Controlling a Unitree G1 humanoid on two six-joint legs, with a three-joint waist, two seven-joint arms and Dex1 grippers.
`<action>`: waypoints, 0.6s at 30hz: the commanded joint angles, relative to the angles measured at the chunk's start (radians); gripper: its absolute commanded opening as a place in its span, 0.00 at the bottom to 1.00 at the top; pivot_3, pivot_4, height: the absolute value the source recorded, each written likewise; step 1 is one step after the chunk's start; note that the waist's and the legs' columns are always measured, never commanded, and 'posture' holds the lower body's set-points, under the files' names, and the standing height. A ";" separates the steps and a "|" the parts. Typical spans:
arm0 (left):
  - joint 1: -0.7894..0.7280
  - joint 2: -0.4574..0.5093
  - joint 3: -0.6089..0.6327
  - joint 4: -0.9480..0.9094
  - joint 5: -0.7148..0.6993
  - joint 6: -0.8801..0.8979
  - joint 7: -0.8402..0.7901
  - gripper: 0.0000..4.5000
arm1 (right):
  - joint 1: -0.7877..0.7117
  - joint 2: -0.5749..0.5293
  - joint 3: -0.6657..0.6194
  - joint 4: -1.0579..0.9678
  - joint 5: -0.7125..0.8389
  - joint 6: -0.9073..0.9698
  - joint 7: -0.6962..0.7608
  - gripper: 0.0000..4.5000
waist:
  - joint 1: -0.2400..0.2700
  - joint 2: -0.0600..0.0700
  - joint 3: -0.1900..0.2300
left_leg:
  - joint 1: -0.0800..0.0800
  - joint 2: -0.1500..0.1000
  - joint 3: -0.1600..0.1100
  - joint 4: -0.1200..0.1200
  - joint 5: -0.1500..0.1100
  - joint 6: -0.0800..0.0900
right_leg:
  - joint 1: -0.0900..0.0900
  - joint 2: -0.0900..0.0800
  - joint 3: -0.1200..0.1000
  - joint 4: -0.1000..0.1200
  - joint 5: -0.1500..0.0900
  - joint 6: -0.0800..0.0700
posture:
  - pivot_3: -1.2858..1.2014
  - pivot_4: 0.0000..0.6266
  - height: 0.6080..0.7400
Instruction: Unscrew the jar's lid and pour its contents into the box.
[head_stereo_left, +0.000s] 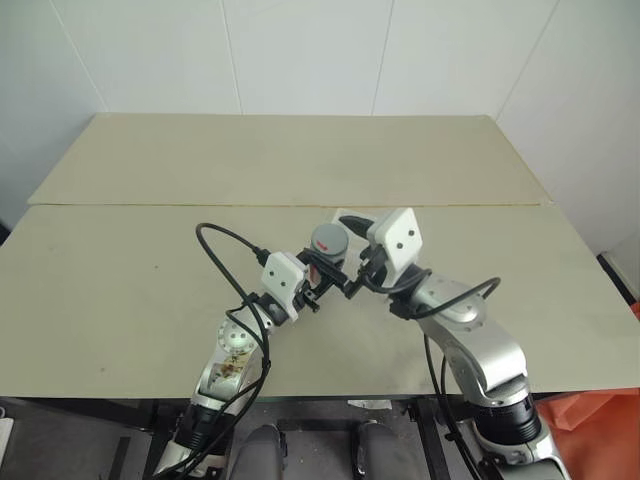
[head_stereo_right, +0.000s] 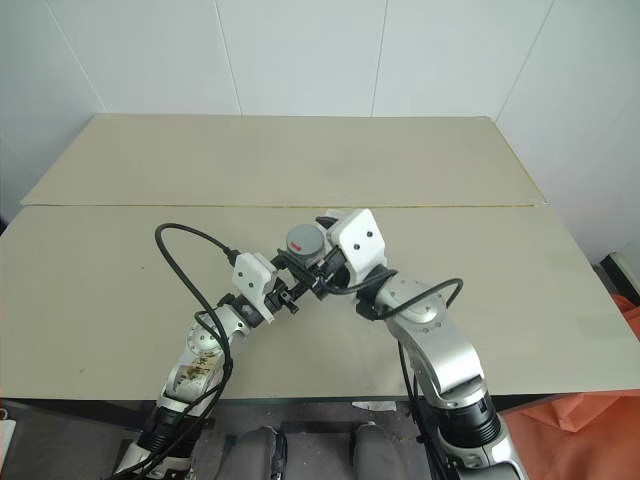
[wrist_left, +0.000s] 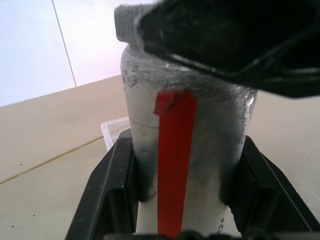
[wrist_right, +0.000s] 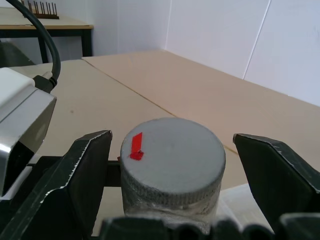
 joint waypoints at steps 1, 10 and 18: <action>-0.005 -0.003 -0.005 -0.045 -0.007 -0.007 0.001 0.43 | 0.001 0.007 -0.008 -0.019 -0.004 -0.046 0.005 0.81 | 0.000 0.000 0.000 | 0.000 0.000 0.000 0.000 0.000 0.000 | 0.000 0.000 0.000 0.000 0.000 0.000 | 0.52 0.24 1.00; 0.007 0.005 -0.016 -0.045 -0.009 -0.014 -0.016 0.43 | 0.006 0.009 -0.010 -0.019 -0.002 -0.056 0.013 0.62 | 0.000 0.000 0.000 | 0.000 0.000 0.000 0.000 0.000 0.000 | 0.000 0.000 0.000 0.000 0.000 0.001 | 0.52 0.24 1.00; 0.034 0.094 -0.044 -0.135 -0.108 0.027 -0.174 0.43 | -0.032 -0.088 -0.082 0.018 0.153 -0.093 0.267 0.62 | 0.000 0.000 0.000 | 0.000 0.000 0.000 0.000 0.000 0.000 | 0.000 0.000 0.000 -0.001 -0.002 0.003 | 0.52 0.24 1.00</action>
